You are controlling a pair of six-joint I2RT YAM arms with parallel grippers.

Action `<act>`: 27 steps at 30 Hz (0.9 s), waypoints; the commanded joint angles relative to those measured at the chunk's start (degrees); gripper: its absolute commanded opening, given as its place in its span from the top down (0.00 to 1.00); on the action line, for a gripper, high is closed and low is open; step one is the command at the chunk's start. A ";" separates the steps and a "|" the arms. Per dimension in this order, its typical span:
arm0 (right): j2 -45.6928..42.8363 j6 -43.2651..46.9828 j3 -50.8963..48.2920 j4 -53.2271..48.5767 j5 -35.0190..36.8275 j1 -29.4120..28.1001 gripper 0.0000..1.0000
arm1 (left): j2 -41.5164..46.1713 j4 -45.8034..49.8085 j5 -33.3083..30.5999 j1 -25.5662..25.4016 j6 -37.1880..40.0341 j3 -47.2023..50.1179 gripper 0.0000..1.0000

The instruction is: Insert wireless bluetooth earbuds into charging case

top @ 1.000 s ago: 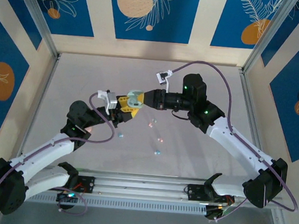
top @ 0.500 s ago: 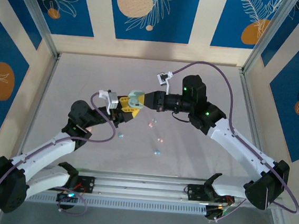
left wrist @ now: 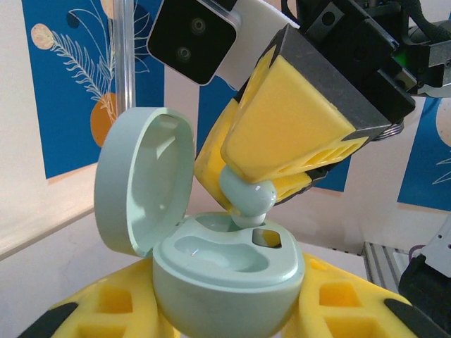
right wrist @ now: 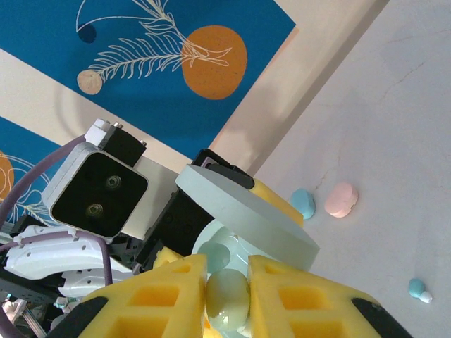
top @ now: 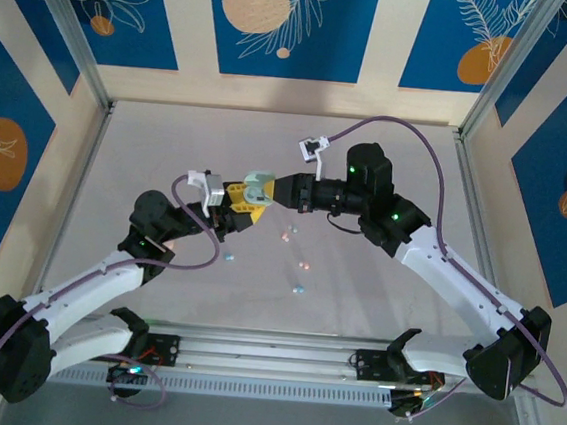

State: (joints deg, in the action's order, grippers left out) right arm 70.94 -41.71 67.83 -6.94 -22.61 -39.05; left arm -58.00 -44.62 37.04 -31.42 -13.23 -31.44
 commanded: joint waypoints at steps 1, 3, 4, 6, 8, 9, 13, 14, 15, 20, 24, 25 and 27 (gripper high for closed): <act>-0.45 1.28 1.57 -2.24 1.34 -0.33 0.76 | 0.52 -4.60 1.70 -0.90 -0.73 -1.13 0.68; -0.45 1.21 1.68 -2.55 1.30 -0.41 0.75 | 0.52 -4.61 1.68 -0.87 -0.59 -1.16 0.68; -0.49 1.26 1.69 -2.70 1.34 -0.42 0.75 | 0.51 -4.52 1.64 -0.88 -0.59 -1.09 0.68; -0.36 1.24 1.86 -2.91 1.30 -0.50 0.74 | 0.52 -4.50 1.62 -0.92 -0.59 -1.12 0.68; -0.30 1.37 2.12 -3.40 1.38 -0.59 0.73 | 0.60 -4.44 1.55 -0.92 -0.57 -1.09 0.68; -0.33 1.41 2.33 -3.81 1.49 -0.66 0.73 | 0.57 -4.47 1.55 -0.92 -0.53 -1.14 0.68; -0.28 1.64 2.58 -4.55 2.08 -0.76 0.73 | 0.52 -4.34 1.48 -0.89 -0.46 -1.19 0.68; -0.30 1.64 2.81 -4.81 2.33 -0.77 0.73 | 0.53 -4.23 1.46 -0.91 -0.47 -1.22 0.68; -0.28 1.72 2.91 -5.13 2.56 -0.85 0.73 | 0.52 -4.25 1.47 -0.91 -0.46 -1.23 0.68; -0.13 2.07 4.08 -6.68 3.91 -1.29 0.75 | 0.42 -4.25 1.50 -0.92 -0.50 -1.11 0.68; 0.72 2.07 5.69 -8.35 5.58 -2.17 0.77 | 0.24 -4.57 1.55 -0.91 -0.91 -0.89 0.68; 0.99 2.15 6.26 -8.92 6.04 -2.38 0.77 | 0.18 -4.77 1.62 -0.91 -1.08 -0.80 0.68; 1.90 2.25 7.40 -10.45 6.84 -2.71 0.78 | -0.03 -5.03 1.85 -0.94 -1.48 -0.75 0.68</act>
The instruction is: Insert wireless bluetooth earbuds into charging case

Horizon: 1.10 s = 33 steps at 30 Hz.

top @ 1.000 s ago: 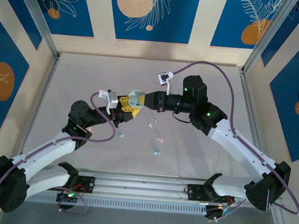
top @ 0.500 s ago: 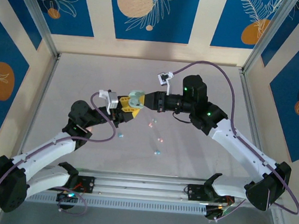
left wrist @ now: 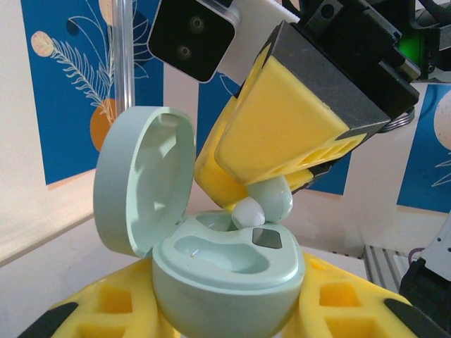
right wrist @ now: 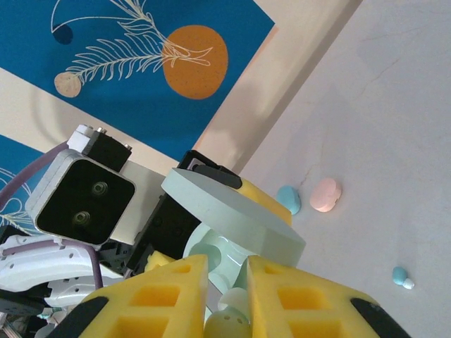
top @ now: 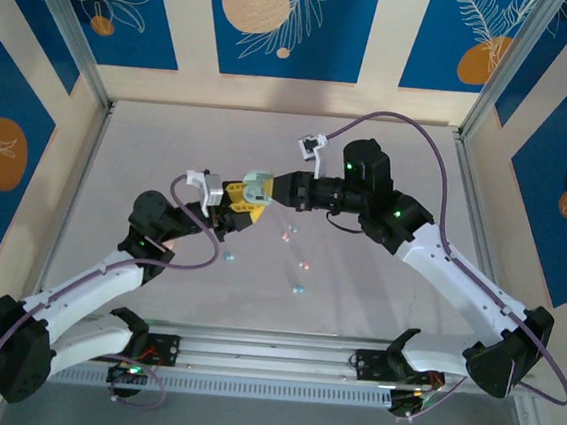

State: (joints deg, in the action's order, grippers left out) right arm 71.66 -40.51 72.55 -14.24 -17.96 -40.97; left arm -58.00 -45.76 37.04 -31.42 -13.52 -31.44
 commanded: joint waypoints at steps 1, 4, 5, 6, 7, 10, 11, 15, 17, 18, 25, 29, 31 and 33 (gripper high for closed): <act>1.46 0.97 3.17 -3.57 2.54 -0.99 0.78 | -0.09 -3.91 1.99 -1.00 -1.31 -0.81 0.69; 2.15 0.44 4.23 -4.08 3.79 -1.51 0.78 | -0.25 -4.00 2.07 -0.97 -1.37 -0.55 0.69; 2.37 0.36 4.54 -4.36 4.30 -1.65 0.78 | -0.28 -4.07 2.10 -1.08 -1.41 -0.46 0.69; 2.55 0.33 4.84 -4.77 4.89 -1.75 0.79 | -0.36 -4.16 2.20 -1.04 -1.43 -0.45 0.69; 2.69 0.41 5.16 -5.22 5.64 -1.96 0.78 | -0.46 -4.25 2.16 -1.06 -1.43 -0.33 0.69; 3.01 0.57 5.91 -6.28 6.87 -2.40 0.77 | -0.54 -4.42 2.11 -1.08 -1.50 -0.02 0.69; 3.04 0.61 6.09 -6.41 7.03 -2.45 0.77 | -0.54 -4.43 2.00 -1.08 -1.51 0.07 0.69; 2.79 1.11 6.91 -7.78 7.75 -2.67 0.76 | -0.54 -4.26 1.09 -1.10 -1.36 0.46 0.69; 2.72 1.64 7.32 -8.77 8.09 -2.71 0.73 | -0.54 -4.36 0.06 -1.09 -1.37 0.76 0.69; 2.68 1.83 7.31 -9.23 8.35 -2.71 0.73 | -0.45 -4.43 -0.40 -1.10 -1.54 0.93 0.70; 1.73 2.37 6.98 -9.40 9.13 -2.71 0.69 | -0.89 -6.05 -0.84 -1.08 -2.48 1.40 0.70; 1.28 2.50 6.89 -9.30 9.08 -2.71 0.65 | -1.11 -6.19 -0.81 -1.14 -2.45 1.32 0.70; 0.89 2.46 6.99 -9.34 8.96 -2.71 0.62 | -1.10 -5.94 -0.82 -1.13 -2.23 1.38 0.70; 0.52 2.45 6.83 -9.31 8.89 -2.71 0.57 | -1.07 -5.66 -0.99 -1.10 -1.96 1.38 0.70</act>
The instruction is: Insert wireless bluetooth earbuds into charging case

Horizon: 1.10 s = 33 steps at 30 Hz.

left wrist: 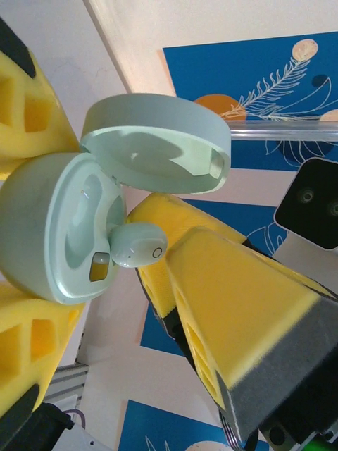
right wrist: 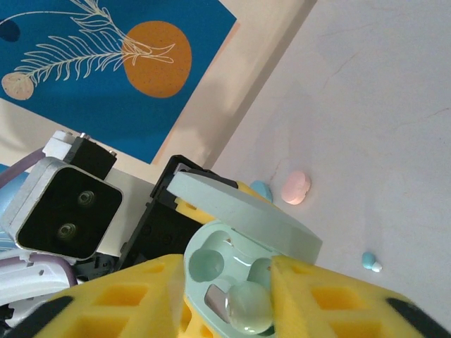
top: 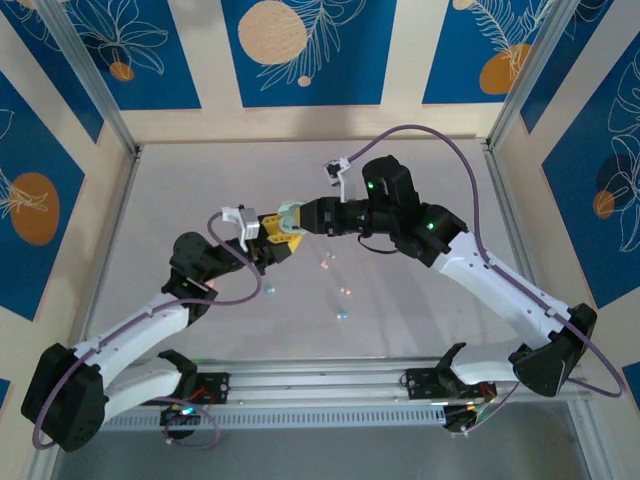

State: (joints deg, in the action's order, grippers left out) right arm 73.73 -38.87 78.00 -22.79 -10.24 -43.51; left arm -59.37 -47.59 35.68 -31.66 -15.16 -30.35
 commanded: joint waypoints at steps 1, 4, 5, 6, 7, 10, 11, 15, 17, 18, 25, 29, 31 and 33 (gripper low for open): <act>-1.87 0.80 1.44 -0.68 1.18 -0.18 0.54 | 0.31 -3.74 0.36 -0.87 -0.16 0.36 0.70; -2.88 0.74 1.06 -0.42 1.65 -0.18 0.50 | 0.40 -3.56 0.18 -0.90 0.09 0.48 0.70; -3.24 0.72 0.87 -0.21 1.74 -0.15 0.48 | 0.40 -3.48 0.10 -0.85 0.09 0.47 0.70; -3.59 0.73 0.69 0.01 1.80 -0.10 0.48 | 0.39 -3.47 0.09 -0.86 0.15 0.50 0.70; -3.94 0.68 0.43 0.18 1.79 -0.09 0.47 | 0.40 -3.47 0.09 -0.94 0.24 0.51 0.70; -4.62 0.41 0.03 0.05 2.04 0.00 0.47 | 0.48 -3.40 0.10 -0.85 0.25 0.48 0.70; -4.75 0.38 -0.05 -0.18 2.19 0.00 0.47 | 0.49 -3.30 0.10 -0.82 0.32 0.47 0.70; -5.01 -0.40 0.30 -2.43 3.08 0.09 0.56 | 0.66 -2.95 -0.26 -0.87 0.57 0.38 0.70; -4.85 -0.59 0.57 -3.75 3.34 0.09 0.66 | 0.66 -2.86 -0.34 -0.86 0.57 0.30 0.70; -4.81 -0.80 0.57 -4.28 3.38 0.09 0.69 | 0.67 -2.86 -0.34 -0.87 0.62 0.29 0.70; -3.31 -1.45 1.57 -7.36 2.87 0.20 0.80 | 0.99 -2.59 -0.37 -0.86 0.79 0.22 0.70; -2.00 -1.47 2.51 -8.46 1.87 0.17 0.80 | 1.10 -2.41 -0.40 -0.84 1.03 0.21 0.70; -1.67 -1.56 2.71 -8.42 1.72 0.19 0.81 | 1.19 -2.26 -0.28 -0.89 1.07 0.11 0.70; -1.35 -1.56 2.94 -8.11 1.54 0.20 0.81 | 1.12 -2.08 0.21 -0.92 1.26 0.03 0.70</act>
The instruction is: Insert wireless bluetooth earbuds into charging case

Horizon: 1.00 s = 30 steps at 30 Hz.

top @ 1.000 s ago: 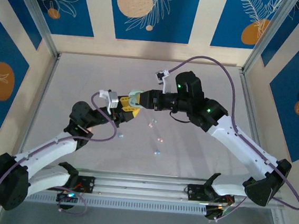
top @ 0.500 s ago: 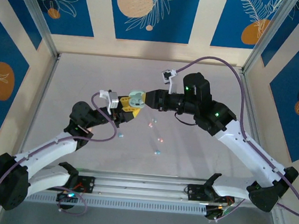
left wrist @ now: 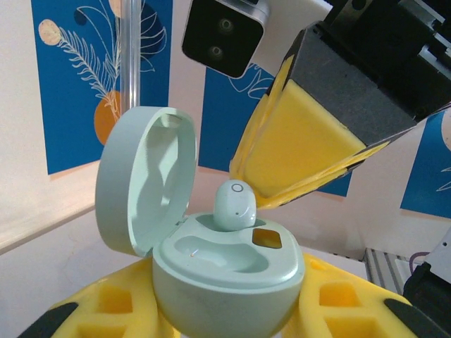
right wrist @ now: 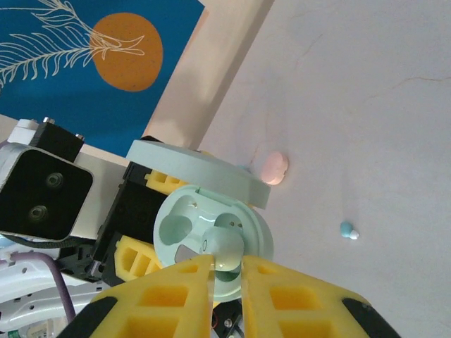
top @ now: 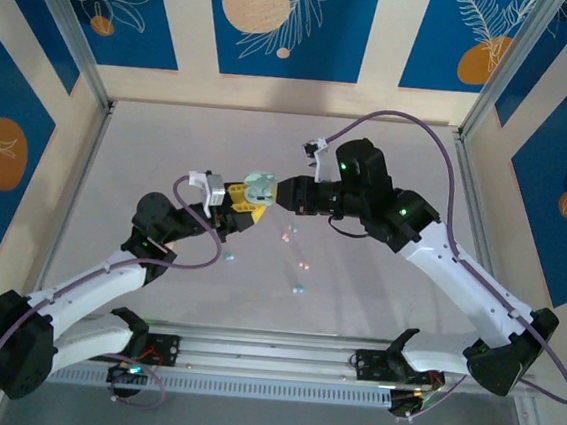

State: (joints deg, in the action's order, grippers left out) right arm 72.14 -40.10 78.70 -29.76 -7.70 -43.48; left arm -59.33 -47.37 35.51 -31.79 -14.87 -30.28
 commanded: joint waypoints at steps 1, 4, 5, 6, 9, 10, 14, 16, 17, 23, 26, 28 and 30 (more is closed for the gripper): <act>0.32 -0.33 2.23 -0.88 -1.05 0.20 0.81 | 1.17 -2.12 0.61 -0.79 1.07 -0.13 0.70; 0.67 -0.33 2.29 -0.31 -0.77 0.15 0.81 | 1.15 -1.87 1.48 -0.82 1.39 -0.19 0.70; 0.85 -0.25 2.30 -0.31 -0.44 0.20 0.81 | 1.15 -1.79 1.75 -0.82 1.43 -0.21 0.70; 0.93 -0.08 2.49 -0.39 -0.20 0.15 0.81 | 1.23 -1.76 1.84 -0.77 1.46 -0.30 0.70; 1.48 0.78 3.00 -0.92 0.48 0.15 0.81 | 1.15 -1.67 2.22 -0.82 1.56 -0.30 0.70; 1.52 0.87 3.01 -0.92 0.58 0.15 0.81 | 1.15 -1.73 2.38 -0.82 1.60 -0.39 0.70; 2.42 0.99 3.63 -0.65 -0.49 0.25 0.81 | 1.10 -1.67 2.69 -0.81 1.58 -0.39 0.70; 2.97 1.07 4.06 -0.41 -1.62 0.27 0.81 | 1.15 -1.81 2.63 -0.80 1.49 -0.37 0.70; 3.25 1.03 4.13 -0.31 -1.95 0.28 0.81 | 1.15 -1.85 2.59 -0.77 1.51 -0.39 0.70; 2.89 1.06 4.15 -0.98 -0.22 0.16 0.79 | 1.67 -1.52 1.88 -0.85 1.76 -0.19 0.70; 2.25 1.42 4.17 -1.43 -0.38 0.18 0.77 | 1.76 -1.54 1.28 -0.81 1.79 -0.13 0.70; 1.77 1.51 3.97 -1.89 -0.24 0.17 0.76 | 1.76 -1.75 0.91 -0.77 1.80 -0.11 0.70; 1.20 1.60 3.70 -2.13 -0.19 0.16 0.75 | 1.70 -1.98 0.68 -0.82 1.84 -0.12 0.70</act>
State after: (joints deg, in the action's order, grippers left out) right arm 74.81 -39.40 81.54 -29.93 -8.12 -43.38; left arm -58.94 -47.11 36.32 -31.86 -14.46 -30.28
